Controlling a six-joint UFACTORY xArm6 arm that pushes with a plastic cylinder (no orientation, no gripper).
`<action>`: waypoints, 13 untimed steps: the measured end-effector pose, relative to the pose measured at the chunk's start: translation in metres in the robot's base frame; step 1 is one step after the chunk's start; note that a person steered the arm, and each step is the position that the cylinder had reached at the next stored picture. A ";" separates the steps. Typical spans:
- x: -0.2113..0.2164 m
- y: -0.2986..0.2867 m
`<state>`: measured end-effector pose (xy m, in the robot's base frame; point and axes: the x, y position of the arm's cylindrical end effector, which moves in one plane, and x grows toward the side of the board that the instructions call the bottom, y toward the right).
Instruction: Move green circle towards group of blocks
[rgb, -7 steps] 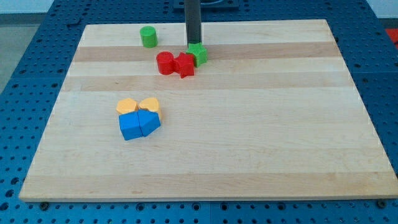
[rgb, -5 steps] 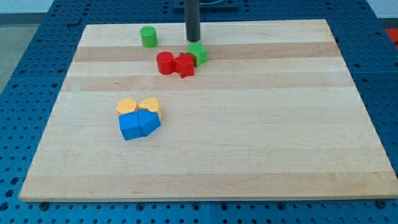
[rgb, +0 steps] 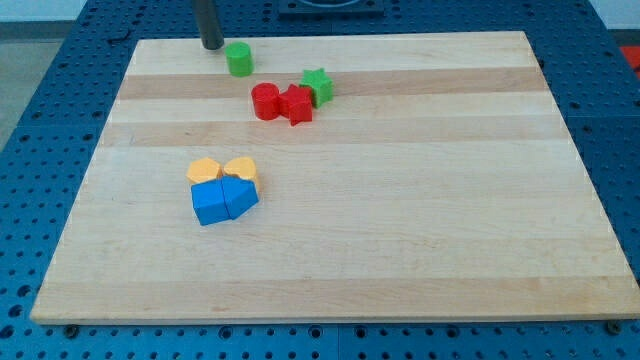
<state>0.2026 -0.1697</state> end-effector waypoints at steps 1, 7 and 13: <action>0.016 0.035; 0.057 -0.024; 0.086 0.070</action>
